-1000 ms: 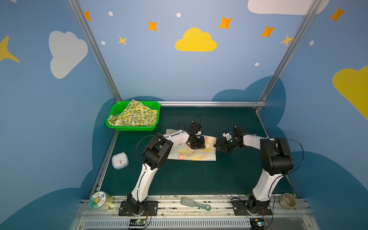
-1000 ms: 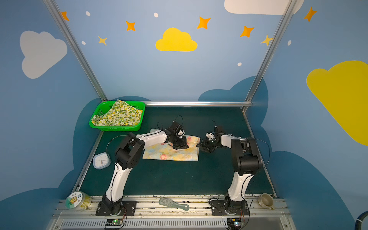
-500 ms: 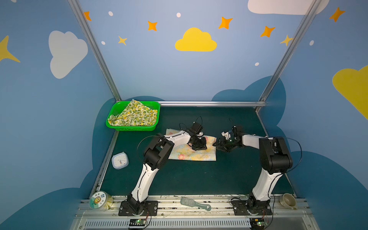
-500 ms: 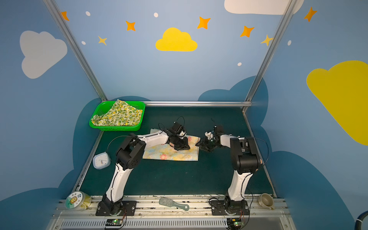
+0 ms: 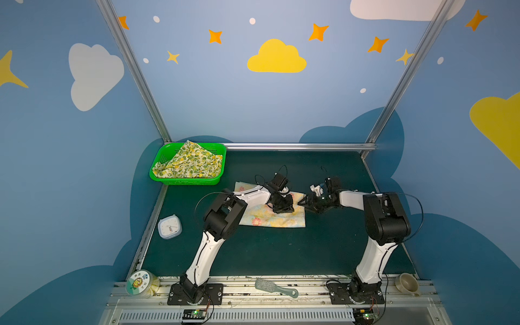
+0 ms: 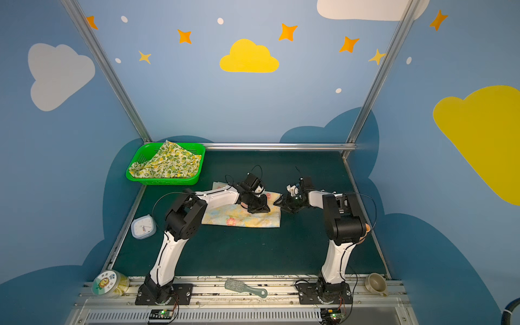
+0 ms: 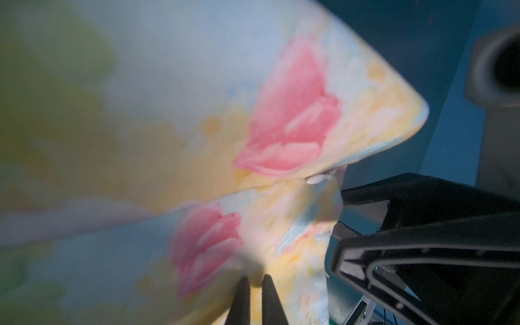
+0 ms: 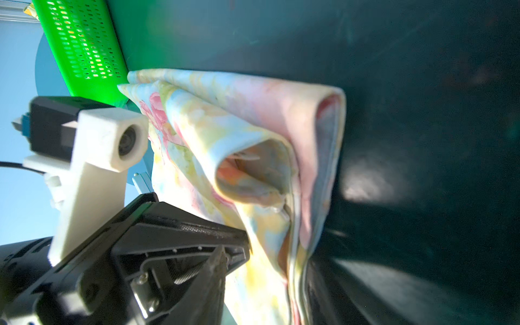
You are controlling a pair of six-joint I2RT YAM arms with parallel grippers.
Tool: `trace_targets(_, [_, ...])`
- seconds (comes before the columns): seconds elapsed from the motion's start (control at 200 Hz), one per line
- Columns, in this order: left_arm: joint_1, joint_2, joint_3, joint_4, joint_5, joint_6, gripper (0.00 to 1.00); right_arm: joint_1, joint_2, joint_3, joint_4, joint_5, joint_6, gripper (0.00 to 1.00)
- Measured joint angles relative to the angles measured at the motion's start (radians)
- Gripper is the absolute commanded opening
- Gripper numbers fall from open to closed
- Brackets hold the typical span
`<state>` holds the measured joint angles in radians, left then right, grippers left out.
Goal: Fold and stack skirts
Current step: Fold the skirt at the center of the table.
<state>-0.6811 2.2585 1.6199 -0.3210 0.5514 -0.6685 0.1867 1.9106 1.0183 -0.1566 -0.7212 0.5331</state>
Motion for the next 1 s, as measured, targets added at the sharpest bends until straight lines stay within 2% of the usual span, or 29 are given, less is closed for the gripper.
trace_targets(0.29, [0.000, 0.000, 0.000, 0.003, 0.000, -0.002, 0.12, 0.003, 0.010, -0.024, 0.072, -0.014, 0.031, 0.35])
trace_targets(1.001, [0.000, 0.001, -0.001, 0.005, 0.000, -0.016, 0.12, 0.028, 0.032, -0.042, 0.160, -0.055, 0.036, 0.36])
